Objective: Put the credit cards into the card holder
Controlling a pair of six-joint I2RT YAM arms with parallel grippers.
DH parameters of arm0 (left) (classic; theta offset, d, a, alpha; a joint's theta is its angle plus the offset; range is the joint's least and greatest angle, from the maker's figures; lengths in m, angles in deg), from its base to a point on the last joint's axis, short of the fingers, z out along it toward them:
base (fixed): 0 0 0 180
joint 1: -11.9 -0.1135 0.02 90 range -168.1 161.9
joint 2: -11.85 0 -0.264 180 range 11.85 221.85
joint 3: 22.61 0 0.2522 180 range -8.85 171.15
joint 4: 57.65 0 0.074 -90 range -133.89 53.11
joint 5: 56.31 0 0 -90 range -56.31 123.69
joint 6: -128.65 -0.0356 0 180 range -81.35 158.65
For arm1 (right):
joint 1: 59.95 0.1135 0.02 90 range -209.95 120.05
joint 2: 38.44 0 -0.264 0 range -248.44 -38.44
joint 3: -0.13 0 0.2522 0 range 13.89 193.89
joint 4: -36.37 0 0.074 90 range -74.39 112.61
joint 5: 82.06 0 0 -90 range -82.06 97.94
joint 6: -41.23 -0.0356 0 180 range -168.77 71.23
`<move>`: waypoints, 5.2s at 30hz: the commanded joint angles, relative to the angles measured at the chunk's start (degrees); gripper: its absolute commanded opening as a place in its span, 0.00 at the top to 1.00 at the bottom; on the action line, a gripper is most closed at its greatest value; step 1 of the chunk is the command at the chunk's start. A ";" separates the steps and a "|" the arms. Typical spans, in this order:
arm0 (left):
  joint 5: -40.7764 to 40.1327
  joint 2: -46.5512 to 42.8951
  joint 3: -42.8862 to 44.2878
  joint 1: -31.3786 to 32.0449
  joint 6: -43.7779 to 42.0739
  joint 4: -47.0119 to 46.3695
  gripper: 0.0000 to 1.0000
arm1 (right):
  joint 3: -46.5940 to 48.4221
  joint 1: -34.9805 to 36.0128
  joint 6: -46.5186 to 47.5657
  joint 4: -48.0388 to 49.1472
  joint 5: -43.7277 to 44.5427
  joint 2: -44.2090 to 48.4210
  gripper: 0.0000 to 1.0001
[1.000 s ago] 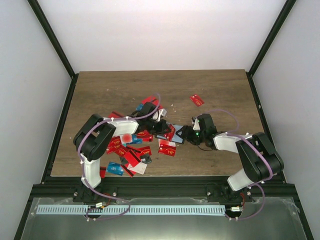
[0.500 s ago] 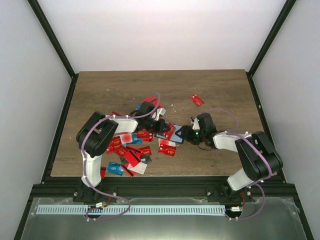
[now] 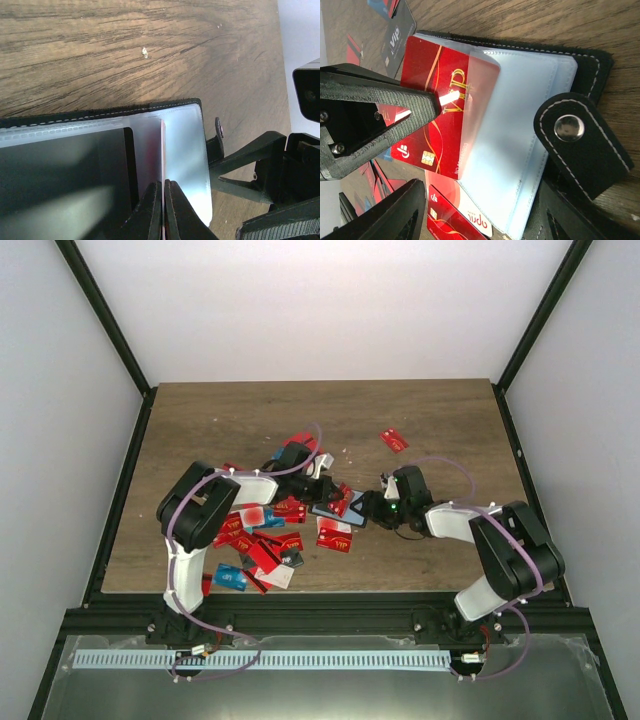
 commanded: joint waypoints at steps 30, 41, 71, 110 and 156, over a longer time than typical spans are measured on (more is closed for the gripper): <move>-2.68 2.11 -6.66 4.41 15.19 -11.83 0.96 | 0.59 0.20 -1.13 -0.14 -3.57 -3.18 0.37; -11.53 -2.31 -0.77 4.43 3.21 8.57 0.69 | 0.23 0.14 -0.50 -1.04 -2.88 -2.56 0.37; -20.33 -4.00 5.88 4.92 -6.38 24.45 0.39 | 1.08 0.14 -0.40 -0.32 -3.70 -4.54 0.37; -14.69 -0.86 9.04 9.63 -4.73 22.54 0.48 | 2.55 0.09 0.11 -0.77 -4.45 -5.02 0.38; -24.30 -21.14 -1.26 -0.29 -10.92 28.78 0.41 | 18.63 -0.05 14.96 -32.93 13.40 2.98 0.38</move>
